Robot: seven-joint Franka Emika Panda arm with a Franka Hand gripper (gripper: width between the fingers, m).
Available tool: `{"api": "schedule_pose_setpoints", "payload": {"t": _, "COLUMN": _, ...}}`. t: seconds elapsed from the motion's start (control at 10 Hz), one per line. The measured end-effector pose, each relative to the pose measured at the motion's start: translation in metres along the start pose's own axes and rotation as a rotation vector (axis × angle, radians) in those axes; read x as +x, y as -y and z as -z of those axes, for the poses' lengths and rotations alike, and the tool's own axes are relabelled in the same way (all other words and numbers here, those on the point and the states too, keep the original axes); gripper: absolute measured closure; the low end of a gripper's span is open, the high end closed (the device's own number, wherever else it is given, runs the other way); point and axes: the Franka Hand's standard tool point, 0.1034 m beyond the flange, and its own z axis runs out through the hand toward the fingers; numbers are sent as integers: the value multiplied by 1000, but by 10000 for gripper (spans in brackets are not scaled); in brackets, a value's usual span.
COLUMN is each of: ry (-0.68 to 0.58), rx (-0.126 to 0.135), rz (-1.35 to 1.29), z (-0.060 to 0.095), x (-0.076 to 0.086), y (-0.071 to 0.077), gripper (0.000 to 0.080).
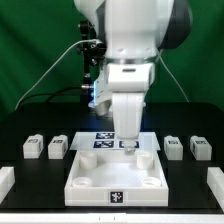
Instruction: Assemble one leg
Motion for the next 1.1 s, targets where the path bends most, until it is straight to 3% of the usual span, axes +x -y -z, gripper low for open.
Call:
{"api": "schedule_pose_setpoints", "payload": {"t": 0.2, "ry": -10, "rx": 32, "rz": 79, "z": -26, "x": -23, "y": 14, "gripper": 150}}
{"api": "schedule_pose_setpoints", "payload": {"t": 0.5, "ry": -8, "rx": 39, "rz": -33, "z": -31, "x": -18, "y": 17, "gripper": 170}}
{"api": "schedule_pose_setpoints", "payload": {"t": 0.6, "ry": -8, "rx": 40, "rz": -33, "z": -32, "x": -20, "y": 18, "gripper": 305}}
{"api": "schedule_pose_setpoints", "payload": {"t": 0.7, "ry": -8, "rx": 40, "rz": -35, "z": -32, "x": -20, "y": 18, "gripper": 305}}
{"api": "schedule_pose_setpoints", "payload": {"t": 0.8, "ry": -8, "rx": 40, "rz": -35, "z": -32, "x": -20, "y": 18, "gripper": 531}}
{"api": "schedule_pose_setpoints", "payload": {"t": 0.9, "ry": -8, "rx": 40, "rz": -36, "z": -32, "x": -20, "y": 18, "gripper": 531}}
{"api": "schedule_pose_setpoints", "payload": {"t": 1.0, "ry": -8, "rx": 41, "rz": -36, "z": -32, "x": -21, "y": 18, "gripper": 725}}
{"api": "schedule_pose_setpoints", "payload": {"t": 1.1, "ry": -9, "rx": 36, "rz": -38, "z": -31, "x": -21, "y": 17, "gripper": 725}}
